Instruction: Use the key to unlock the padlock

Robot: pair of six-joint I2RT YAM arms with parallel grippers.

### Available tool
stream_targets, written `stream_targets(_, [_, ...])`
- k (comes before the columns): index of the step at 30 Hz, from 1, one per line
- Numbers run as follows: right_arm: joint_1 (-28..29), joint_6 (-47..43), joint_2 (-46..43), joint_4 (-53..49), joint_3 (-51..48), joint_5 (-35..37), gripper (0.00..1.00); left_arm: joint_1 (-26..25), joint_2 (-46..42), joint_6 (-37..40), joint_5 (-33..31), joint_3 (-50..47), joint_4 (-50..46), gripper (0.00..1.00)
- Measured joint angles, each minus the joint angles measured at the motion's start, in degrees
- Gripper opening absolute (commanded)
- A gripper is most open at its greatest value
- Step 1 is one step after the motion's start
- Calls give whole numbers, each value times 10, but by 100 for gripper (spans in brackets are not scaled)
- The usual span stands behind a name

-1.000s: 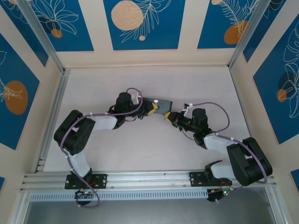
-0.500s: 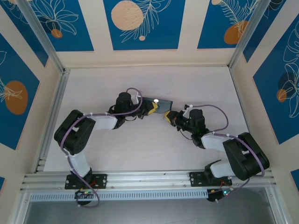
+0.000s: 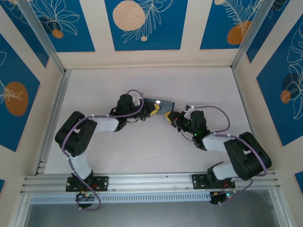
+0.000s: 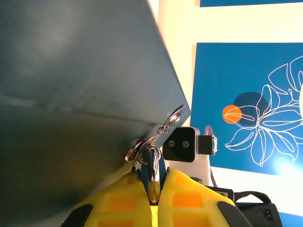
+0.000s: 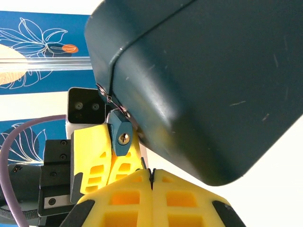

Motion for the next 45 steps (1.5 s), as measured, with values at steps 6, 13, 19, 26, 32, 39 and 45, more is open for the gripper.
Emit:
stream_targets(6, [0, 0, 0, 0, 10, 4, 0, 0, 0, 0, -1, 0, 0, 0])
stream_targets(13, [0, 0, 9, 0, 22, 4, 0, 0, 0, 0, -2, 0, 0, 0])
stream_targets(19, [0, 0, 22, 1, 29, 4, 0, 0, 0, 0, -2, 0, 0, 0])
stream_targets(26, [0, 3, 30, 9, 31, 4, 0, 0, 0, 0, -5, 0, -1, 0])
stream_targets(32, [0, 5, 34, 9, 38, 4, 0, 0, 0, 0, -9, 0, 0, 0])
stream_targets(39, [3, 5, 41, 9, 45, 4, 0, 1, 0, 0, -12, 0, 0, 0])
stream_targets(45, [7, 6, 51, 20, 45, 6, 0, 3, 0, 0, -13, 0, -2, 0])
